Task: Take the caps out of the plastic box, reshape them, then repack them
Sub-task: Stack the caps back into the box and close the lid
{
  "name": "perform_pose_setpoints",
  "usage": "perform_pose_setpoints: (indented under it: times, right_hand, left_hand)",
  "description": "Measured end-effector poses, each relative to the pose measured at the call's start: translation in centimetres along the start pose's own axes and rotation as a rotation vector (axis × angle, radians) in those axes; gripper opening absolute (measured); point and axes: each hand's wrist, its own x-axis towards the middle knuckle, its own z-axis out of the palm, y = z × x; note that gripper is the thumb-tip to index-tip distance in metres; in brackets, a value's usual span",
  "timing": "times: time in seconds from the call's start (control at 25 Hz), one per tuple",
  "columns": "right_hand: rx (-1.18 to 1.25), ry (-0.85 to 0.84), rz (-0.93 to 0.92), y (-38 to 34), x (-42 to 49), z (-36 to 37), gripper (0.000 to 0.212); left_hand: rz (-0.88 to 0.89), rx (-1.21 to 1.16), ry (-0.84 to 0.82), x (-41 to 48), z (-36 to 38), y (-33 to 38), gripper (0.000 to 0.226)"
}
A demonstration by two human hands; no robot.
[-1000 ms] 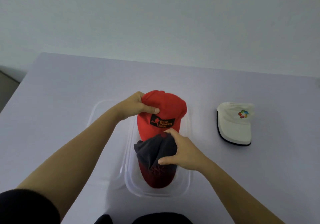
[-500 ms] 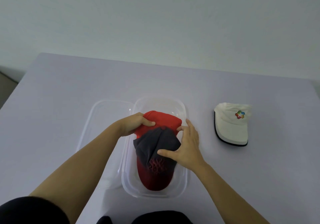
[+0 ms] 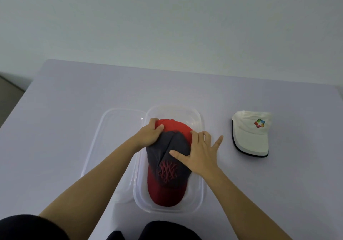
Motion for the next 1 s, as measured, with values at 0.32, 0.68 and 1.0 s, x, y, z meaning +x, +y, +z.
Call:
perform_pose_setpoints:
  times: [0.32, 0.68, 1.0]
  right_hand:
    - [0.07, 0.104, -0.024, 0.5, -0.2, 1.9, 0.079]
    - [0.25, 0.136, -0.135, 1.4, -0.8, 1.2, 0.079]
    - [0.418, 0.351, -0.026, 10.6, -1.2, -1.0, 0.068]
  left_hand:
    - [0.021, 0.075, 0.09, -0.8, 3.2, -1.3, 0.059]
    - [0.153, 0.191, 0.242, -2.2, 4.1, -0.3, 0.062]
    - [0.473, 0.168, 0.276, -2.8, 9.9, 7.6, 0.057]
